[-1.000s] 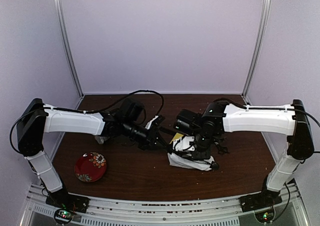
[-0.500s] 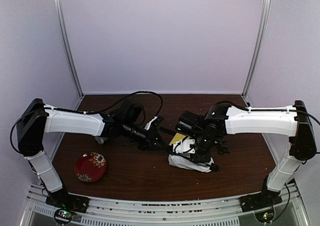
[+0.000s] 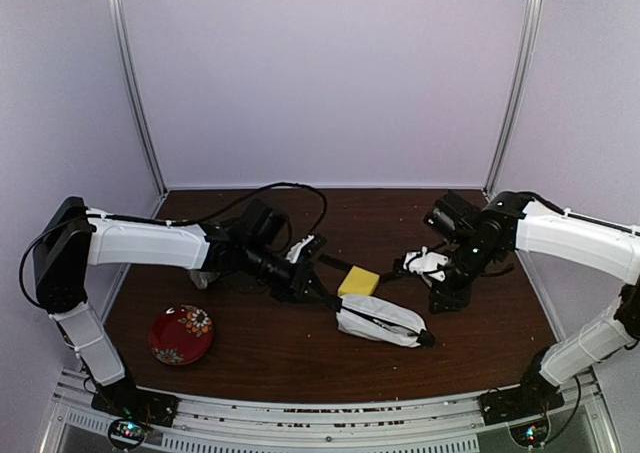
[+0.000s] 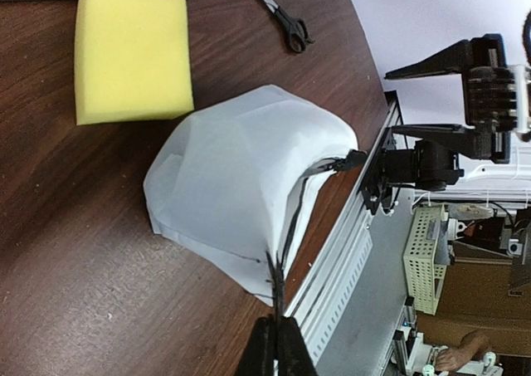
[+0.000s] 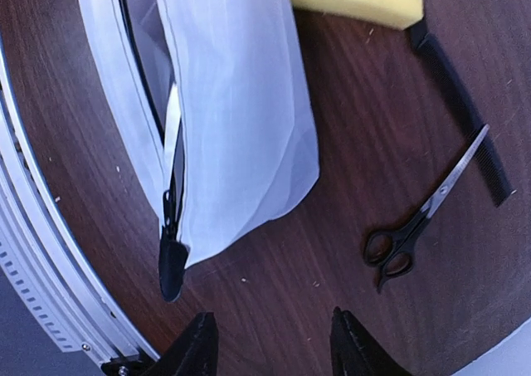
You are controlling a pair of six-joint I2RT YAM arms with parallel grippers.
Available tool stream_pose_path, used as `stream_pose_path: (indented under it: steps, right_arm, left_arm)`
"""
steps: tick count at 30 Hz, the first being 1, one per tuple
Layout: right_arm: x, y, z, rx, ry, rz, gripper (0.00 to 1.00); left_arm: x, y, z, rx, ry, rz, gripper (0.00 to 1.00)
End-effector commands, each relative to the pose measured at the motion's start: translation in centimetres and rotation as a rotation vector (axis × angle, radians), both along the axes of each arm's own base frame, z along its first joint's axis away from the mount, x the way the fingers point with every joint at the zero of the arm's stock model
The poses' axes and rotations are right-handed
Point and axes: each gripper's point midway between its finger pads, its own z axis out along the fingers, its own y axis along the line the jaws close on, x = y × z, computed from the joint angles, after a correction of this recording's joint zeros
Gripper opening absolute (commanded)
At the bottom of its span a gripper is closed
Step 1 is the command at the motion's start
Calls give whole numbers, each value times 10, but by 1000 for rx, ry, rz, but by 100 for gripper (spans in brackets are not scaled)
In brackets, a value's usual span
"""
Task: Sort the hair-cutting tools
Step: Move the kit bag to the center of the board.
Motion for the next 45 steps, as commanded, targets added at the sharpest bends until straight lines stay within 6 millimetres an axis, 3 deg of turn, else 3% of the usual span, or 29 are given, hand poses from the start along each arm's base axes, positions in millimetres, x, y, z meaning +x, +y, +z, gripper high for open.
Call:
stream_pose_path:
  steps: [1, 8, 11, 20, 22, 27, 29, 37, 42, 45]
  right_arm:
    - [-29, -23, -22, -43, 118, 27, 49]
    - [-44, -35, -47, -110, 193, 89, 51]
    - [-50, -31, -55, -102, 248, 102, 51]
    - [-57, -4, -42, 16, 337, 133, 51]
    - [-53, 0, -43, 15, 346, 113, 42]
    - [-54, 7, -46, 24, 395, 112, 7]
    - [-55, 8, -43, 29, 403, 115, 0]
    - [-56, 7, -11, 50, 383, 145, 0]
    - [-53, 30, 22, 164, 418, 178, 0]
    - [-33, 43, 17, 158, 404, 145, 0]
  left_arm:
    - [13, 0, 3, 9, -99, -4, 0]
    - [24, -3, 10, -24, -196, 15, 0]
    - [22, -4, 13, -41, -202, 19, 0]
    - [15, 4, 16, -41, -222, 38, 0]
    - [15, 6, 17, -40, -229, 37, 0]
    - [12, 11, 17, -27, -238, 37, 0]
    - [10, 16, 14, -9, -241, 42, 0]
    - [-4, 46, 2, 69, -243, 61, 0]
    - [-28, 74, 15, 98, -246, 41, 0]
    - [-32, 92, 16, 154, -294, 10, 0]
